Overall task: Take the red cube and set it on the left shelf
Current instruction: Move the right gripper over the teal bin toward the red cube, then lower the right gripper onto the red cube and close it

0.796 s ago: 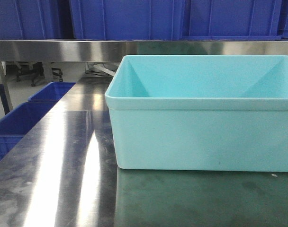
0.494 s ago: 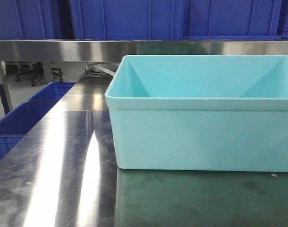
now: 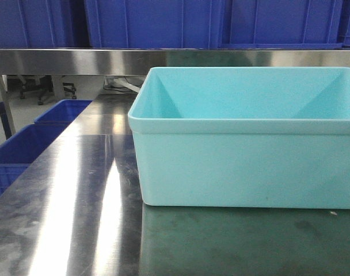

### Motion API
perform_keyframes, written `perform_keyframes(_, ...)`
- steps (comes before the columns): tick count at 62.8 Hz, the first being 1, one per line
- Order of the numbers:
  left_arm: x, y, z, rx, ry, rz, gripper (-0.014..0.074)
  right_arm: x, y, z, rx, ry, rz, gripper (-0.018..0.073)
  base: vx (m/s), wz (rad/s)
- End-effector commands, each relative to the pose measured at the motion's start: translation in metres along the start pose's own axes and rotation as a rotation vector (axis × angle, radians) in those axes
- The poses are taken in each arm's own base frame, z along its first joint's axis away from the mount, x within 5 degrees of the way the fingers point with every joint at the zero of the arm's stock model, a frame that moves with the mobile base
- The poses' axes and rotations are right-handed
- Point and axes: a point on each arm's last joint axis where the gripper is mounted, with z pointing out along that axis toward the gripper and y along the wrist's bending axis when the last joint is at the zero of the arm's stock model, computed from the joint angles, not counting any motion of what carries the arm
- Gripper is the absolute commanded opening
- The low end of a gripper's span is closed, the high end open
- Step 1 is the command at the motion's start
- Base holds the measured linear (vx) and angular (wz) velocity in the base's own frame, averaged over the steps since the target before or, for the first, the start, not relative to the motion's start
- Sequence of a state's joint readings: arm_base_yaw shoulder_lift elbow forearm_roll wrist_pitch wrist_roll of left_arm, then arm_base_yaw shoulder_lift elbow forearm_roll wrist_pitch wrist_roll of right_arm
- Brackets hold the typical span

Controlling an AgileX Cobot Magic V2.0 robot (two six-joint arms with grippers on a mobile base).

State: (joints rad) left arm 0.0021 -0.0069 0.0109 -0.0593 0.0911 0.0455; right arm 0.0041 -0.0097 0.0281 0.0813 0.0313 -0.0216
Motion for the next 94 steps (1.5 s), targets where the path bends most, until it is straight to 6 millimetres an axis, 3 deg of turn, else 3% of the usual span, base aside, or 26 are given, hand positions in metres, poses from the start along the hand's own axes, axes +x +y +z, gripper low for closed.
perform_keyframes(1, 0.0, 0.0, 0.0, -0.002, -0.067, -0.013, 0.009, -0.019, 0.0, -0.003, 0.004, -0.148, -0.012, 0.005, 0.0, 0.0)
perform_keyframes(17, 0.0, 0.0, 0.0, -0.002, -0.067, -0.013, 0.009, -0.021, 0.0, -0.004, 0.004, -0.177, -0.011, 0.005, 0.0, 0.0)
perform_keyframes(27, 0.0, 0.0, 0.0, -0.002, -0.067, -0.013, 0.009, -0.042, 0.0, -0.008, 0.002, -0.255, 0.055, 0.005, 0.0, 0.0)
perform_keyframes(35, 0.0, 0.0, 0.0, -0.002, -0.067, -0.013, 0.009, -0.09, 0.005, -0.017, -0.018, -0.265, 0.046, 0.005, 0.0, 0.0)
perform_keyframes(44, 0.0, 0.0, 0.0, -0.002, -0.067, -0.013, 0.009, -0.145, 0.012, -0.013, -0.04, -0.106, 0.04, 0.005, 0.0, 0.0)
perform_keyframes(50, 0.0, 0.0, 0.0, -0.002, -0.067, -0.013, 0.009, -0.185, 0.016, 0.003, -0.051, 0.022, 0.035, 0.005, 0.0, 0.0)
perform_keyframes(60, 0.0, 0.0, 0.0, -0.002, -0.067, -0.013, 0.009, -0.221, 0.023, 0.046, -0.095, 0.29, 0.006, 0.005, 0.0, 0.0)
perform_keyframes(67, 0.0, 0.0, 0.0, -0.002, -0.067, -0.013, 0.009, -0.226, 0.037, 0.083, -0.217, 0.453, -0.001, 0.0052, -0.02, -0.12)
perform_keyframes(76, 0.0, 0.0, 0.0, -0.002, -0.067, -0.013, 0.009, -0.218, 0.059, 0.124, -0.344, 0.599, -0.011, 0.006, 0.0, 0.0)
perform_keyframes(94, 0.0, 0.0, 0.0, -0.002, -0.067, -0.013, 0.009, -0.166, 0.106, 0.197, -0.44, 0.851, -0.075, 0.006, 0.01, 0.08)
